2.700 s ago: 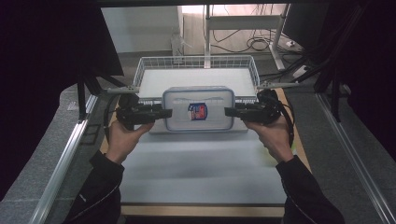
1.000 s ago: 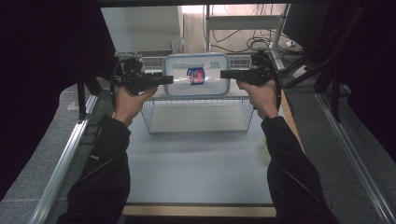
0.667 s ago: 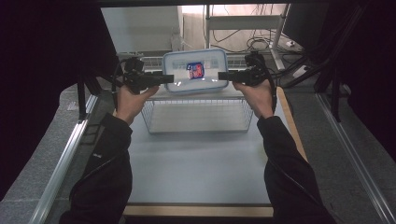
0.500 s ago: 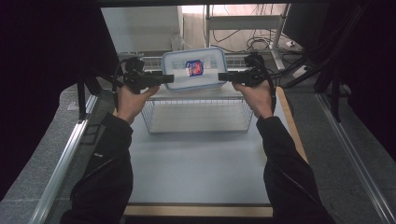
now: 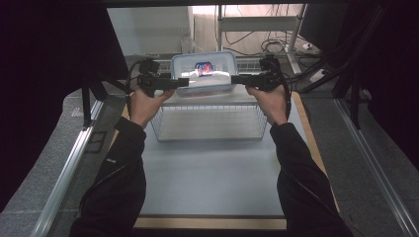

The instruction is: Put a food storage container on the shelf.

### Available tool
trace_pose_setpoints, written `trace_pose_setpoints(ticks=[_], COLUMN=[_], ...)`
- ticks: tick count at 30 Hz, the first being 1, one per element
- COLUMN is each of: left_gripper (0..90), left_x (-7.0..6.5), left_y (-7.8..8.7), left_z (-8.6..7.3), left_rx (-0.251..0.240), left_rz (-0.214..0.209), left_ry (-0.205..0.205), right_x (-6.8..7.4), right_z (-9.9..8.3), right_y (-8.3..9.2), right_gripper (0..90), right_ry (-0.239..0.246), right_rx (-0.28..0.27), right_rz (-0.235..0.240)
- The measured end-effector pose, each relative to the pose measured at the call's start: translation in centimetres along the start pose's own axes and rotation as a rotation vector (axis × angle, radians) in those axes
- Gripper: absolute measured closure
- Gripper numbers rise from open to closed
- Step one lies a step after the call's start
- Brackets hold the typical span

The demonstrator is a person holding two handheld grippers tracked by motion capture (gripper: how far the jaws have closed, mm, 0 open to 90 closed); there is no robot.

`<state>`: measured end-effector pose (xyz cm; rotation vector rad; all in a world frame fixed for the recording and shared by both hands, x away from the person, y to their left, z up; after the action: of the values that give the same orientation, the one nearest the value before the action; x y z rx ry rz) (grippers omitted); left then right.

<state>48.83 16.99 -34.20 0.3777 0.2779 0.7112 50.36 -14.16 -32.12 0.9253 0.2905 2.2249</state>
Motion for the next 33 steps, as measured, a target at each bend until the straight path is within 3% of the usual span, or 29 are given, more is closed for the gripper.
trace_pose_setpoints(ticks=[4,8,9,12,14,17,21,23,25,27,30,33], left_gripper=[4.0,2.1,0.8,6.6,10.2,18.5,41.5,57.7,71.6,77.8,83.0,84.8], left_x=[0.5,1.1,1.3,1.2,0.7,-0.5,-2.5,-3.4,-4.2,-4.6,-4.3,-3.4], left_y=[-0.3,0.2,0.4,1.4,2.2,3.2,4.6,5.0,5.1,4.4,2.7,1.6], left_z=[0.2,-0.1,-0.2,-0.3,-0.3,-0.5,-1.2,-1.6,-2.3,-2.9,-3.6,-3.5], left_rx=[0.031,-0.001,-0.001,-0.012,-0.005,-0.026,-0.037,-0.041,-0.036,0.003,0.08,0.08], left_rz=[-0.021,-0.011,-0.026,0.0,0.029,0.037,0.037,0.027,-0.026,-0.05,-0.012,-0.007], left_ry=[0.033,0.033,0.039,0.005,-0.045,-0.089,-0.148,-0.174,-0.188,-0.201,-0.231,-0.205], right_x=[0.3,0.3,0.3,0.0,-0.1,-0.2,0.1,0.4,0.6,0.7,1.0,1.3], right_z=[-0.1,-0.4,-0.4,-0.5,-0.6,-0.9,-1.4,-1.8,-2.0,-2.3,-2.6,-2.7], right_y=[0.0,0.0,0.0,0.2,0.2,0.3,0.4,0.3,0.2,0.0,-0.7,-1.3], right_gripper=[51.8,51.7,51.6,51.4,51.2,52.5,62.2,69.0,76.6,83.3,88.1,88.2], right_ry=[0.023,0.027,0.027,0.025,0.029,0.04,0.071,0.098,0.129,0.135,0.147,0.155], right_rx=[0.009,0.015,0.011,0.007,0.01,0.01,0.013,0.019,0.022,0.028,0.034,0.038], right_rz=[-0.007,-0.006,-0.004,-0.002,-0.002,-0.003,-0.007,-0.028,-0.038,-0.029,-0.026,-0.027])
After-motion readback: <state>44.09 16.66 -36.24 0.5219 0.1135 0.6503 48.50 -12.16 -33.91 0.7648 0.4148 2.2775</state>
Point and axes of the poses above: each handheld gripper's, and its own axes: y roughly backward along the jaws, z roughly out of its top, x roughly to its left, the point moved 3 cm from there along -y, roughly forward along the jaws, and after that the axes turned 14 degrees about -y, right-handed, at the moved point
